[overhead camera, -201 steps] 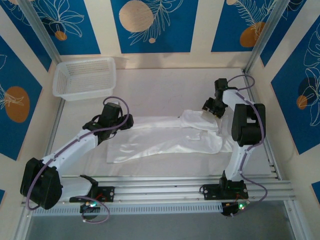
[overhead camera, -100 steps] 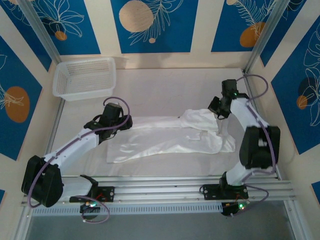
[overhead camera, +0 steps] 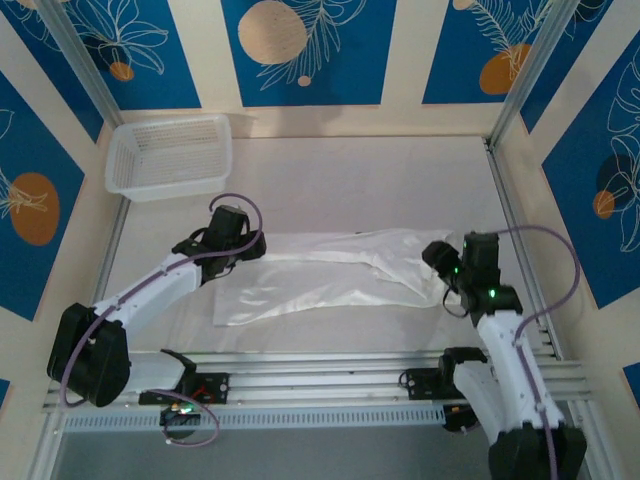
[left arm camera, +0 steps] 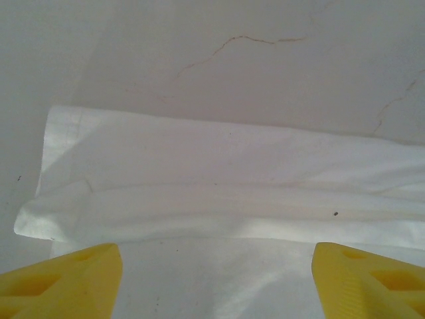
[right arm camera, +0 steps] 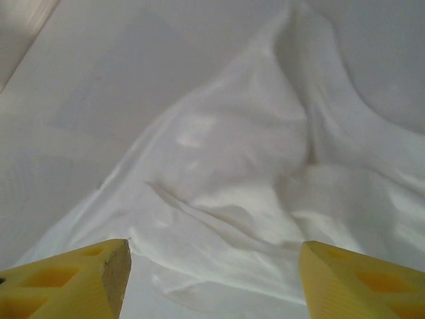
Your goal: Fold the inside-out t-shirt
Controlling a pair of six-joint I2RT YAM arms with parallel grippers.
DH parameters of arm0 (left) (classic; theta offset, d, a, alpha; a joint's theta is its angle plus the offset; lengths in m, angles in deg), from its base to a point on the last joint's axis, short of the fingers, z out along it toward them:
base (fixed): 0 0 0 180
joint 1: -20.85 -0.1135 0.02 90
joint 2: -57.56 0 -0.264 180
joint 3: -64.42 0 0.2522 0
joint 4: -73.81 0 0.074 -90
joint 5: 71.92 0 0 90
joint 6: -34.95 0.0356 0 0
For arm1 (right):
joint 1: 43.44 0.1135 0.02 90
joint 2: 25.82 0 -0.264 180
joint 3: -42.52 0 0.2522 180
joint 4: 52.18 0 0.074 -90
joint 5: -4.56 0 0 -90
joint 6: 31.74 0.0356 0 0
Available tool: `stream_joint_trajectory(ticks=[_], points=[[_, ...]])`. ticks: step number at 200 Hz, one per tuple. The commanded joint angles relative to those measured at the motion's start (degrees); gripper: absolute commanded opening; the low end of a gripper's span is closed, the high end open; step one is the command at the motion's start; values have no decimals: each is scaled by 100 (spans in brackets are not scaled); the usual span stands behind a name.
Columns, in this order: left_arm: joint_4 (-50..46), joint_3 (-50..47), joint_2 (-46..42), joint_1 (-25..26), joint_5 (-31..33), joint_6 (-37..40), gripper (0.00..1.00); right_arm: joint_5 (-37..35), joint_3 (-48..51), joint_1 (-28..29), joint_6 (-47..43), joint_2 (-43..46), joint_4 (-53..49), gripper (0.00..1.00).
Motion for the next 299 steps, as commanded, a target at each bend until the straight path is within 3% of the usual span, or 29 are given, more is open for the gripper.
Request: stream_joint_trajectory(ticks=[1, 33, 69, 106, 122, 136, 151, 178, 199, 222, 234, 244, 254, 278, 286, 299], points=[[127, 84, -79, 93, -177, 54, 75, 427, -938, 335, -557, -1504, 313, 69], [57, 83, -135, 204, -510, 221, 75, 346, -2014, 909, -916, -3618, 76, 69], [-128, 66, -157, 246, -522, 302, 75, 621, -2796, 1189, -1165, -5058, -282, 65], [-93, 31, -160, 246, -445, 257, 75, 953, -2726, 1373, -1100, -5336, -245, 59], [-108, 48, -121, 246, -425, 256, 75, 984, -2599, 1397, -1031, -5236, -235, 48], [-127, 40, -88, 246, -376, 270, 75, 1088, -2449, 1424, -1003, -5043, -200, 28], [-128, 32, -72, 246, -345, 261, 75, 1223, -2340, 1495, -983, -4840, -266, 16], [-128, 48, -24, 246, -320, 239, 75, 1312, -2054, 1800, -1066, -4378, -361, 5], [-172, 113, 31, 246, -320, 254, 75, 1786, -1498, 2066, -985, -3958, -137, 0], [-198, 153, 125, 245, -274, 183, 75, 2403, -774, 2410, -840, -3587, 345, 5], [-190, 177, 202, 246, -304, 138, 75, 2398, -755, 2466, -897, -3484, 162, 21], [-183, 197, 290, 245, -333, 101, 75, 2151, -807, 2433, -931, -3297, -12, 41], [-197, 251, 405, 253, -372, 64, 75, 1957, -872, 2326, -939, -3059, -80, 45], [-237, 436, 688, 337, -411, 15, 60, 1709, -1036, 1814, -844, -2653, 14, 43], [-238, 512, 776, 389, -373, 4, 47, 1377, -1086, 1650, -687, -2608, 34, 40], [-273, 689, 996, 480, -224, -5, 15, 870, -1121, 1373, -433, -2692, 64, 31]])
